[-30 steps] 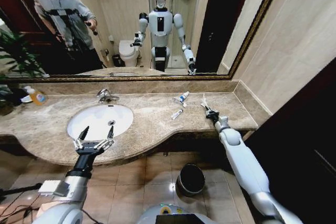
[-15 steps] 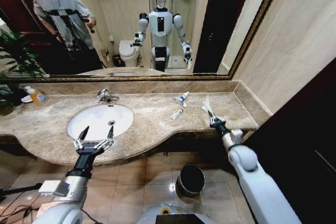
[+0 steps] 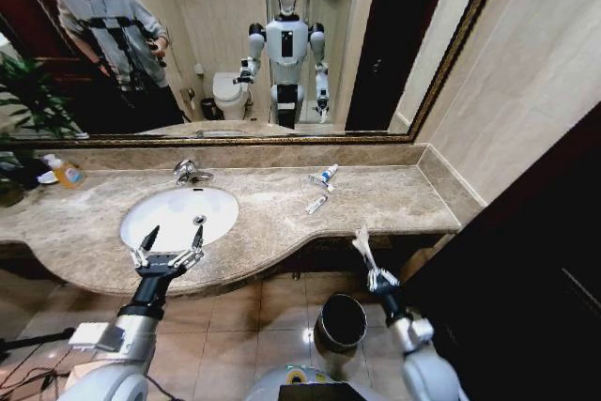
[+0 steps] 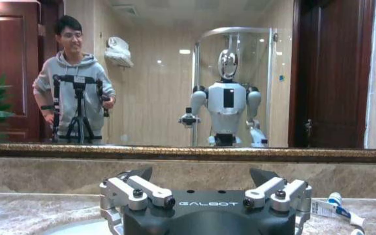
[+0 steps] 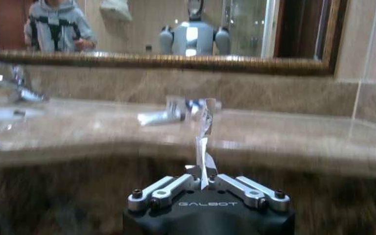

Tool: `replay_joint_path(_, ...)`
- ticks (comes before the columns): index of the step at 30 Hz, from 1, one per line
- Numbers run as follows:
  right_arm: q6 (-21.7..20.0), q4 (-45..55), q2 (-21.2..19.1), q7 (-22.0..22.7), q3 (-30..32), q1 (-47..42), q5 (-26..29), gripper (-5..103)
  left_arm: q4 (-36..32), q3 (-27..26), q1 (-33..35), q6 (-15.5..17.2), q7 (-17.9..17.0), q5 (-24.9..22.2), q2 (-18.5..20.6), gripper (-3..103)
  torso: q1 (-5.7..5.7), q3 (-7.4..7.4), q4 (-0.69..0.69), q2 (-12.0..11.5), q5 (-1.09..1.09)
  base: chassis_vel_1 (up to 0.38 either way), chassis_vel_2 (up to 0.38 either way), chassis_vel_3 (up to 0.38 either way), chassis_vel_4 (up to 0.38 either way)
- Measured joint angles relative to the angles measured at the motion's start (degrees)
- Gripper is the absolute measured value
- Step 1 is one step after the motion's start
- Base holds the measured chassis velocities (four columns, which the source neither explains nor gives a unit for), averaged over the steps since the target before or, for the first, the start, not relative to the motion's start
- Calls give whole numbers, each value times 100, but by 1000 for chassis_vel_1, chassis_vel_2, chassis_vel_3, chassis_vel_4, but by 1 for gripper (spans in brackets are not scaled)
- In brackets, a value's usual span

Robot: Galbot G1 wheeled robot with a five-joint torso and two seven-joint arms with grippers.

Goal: Pick up the trash from the sink and place it in the trash bin.

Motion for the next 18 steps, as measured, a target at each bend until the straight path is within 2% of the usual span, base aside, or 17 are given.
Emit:
replay_joint_path(1,0,0,0,0,0,0,0,0,0,0,0,0,0,0,0,100,0,0,0,0,0,0,0,0,0)
replay_joint_path(5,510,-752,235,108,-94,-77,-330,0,0,0,0,0,0,0,0,100,1,0,0,-1,0,0,0,0,0)
replay_joint_path(6,510,-752,235,108,-94,-77,-330,0,0,0,0,0,0,0,0,100,1,0,0,-1,0,0,0,0,0)
replay_joint_path(8,844,-1418,399,162,-111,114,-622,0,0,0,0,0,0,0,0,100,1,0,0,-1,0,0,0,0,0)
replay_joint_path(12,1016,-1950,478,211,-148,343,-790,0,-1,0,0,0,0,0,0,100,1,0,0,-1,0,0,0,0,0)
replay_joint_path(16,1301,-3089,627,297,-121,949,-1186,0,0,-1,0,0,0,0,0,100,1,1,1,-1,2,0,0,0,0)
replay_joint_path(18,1380,-3358,645,321,-101,1097,-1287,0,0,0,0,0,1,0,0,100,1,1,1,-1,1,0,0,0,0)
